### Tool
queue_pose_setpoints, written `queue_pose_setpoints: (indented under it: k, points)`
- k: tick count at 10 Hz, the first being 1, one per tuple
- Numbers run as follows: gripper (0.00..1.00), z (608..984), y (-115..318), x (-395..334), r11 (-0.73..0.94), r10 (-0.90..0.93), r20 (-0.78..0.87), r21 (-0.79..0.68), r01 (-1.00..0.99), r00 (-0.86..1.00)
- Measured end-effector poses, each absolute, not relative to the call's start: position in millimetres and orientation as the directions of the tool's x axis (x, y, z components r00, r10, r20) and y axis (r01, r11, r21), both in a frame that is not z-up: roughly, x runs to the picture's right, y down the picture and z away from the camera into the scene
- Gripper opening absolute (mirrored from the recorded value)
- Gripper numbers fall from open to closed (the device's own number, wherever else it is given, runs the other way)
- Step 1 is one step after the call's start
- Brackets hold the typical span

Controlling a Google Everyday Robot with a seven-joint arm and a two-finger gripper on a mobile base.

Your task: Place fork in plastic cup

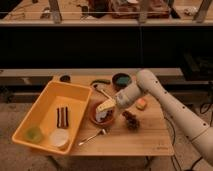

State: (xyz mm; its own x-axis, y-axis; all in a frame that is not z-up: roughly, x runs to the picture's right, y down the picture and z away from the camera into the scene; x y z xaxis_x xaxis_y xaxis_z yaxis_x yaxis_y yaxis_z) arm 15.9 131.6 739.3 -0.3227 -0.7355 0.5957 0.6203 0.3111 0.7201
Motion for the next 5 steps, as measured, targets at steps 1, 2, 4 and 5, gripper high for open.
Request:
queue_pose_setpoints:
  k: [1, 2, 4, 5]
  points:
    - [0.8, 751, 145, 22, 0.324, -0.718, 0.618, 0.704, 0.632, -0.32]
    - [0.8, 758, 155, 27, 0.328, -0.704, 0.634, 0.69, 0.645, -0.319]
    - [0.8, 768, 172, 32, 0.333, -0.688, 0.66, 0.656, 0.677, -0.301]
    - [0.8, 769, 177, 34, 0.325, -0.697, 0.659, 0.64, 0.696, -0.281]
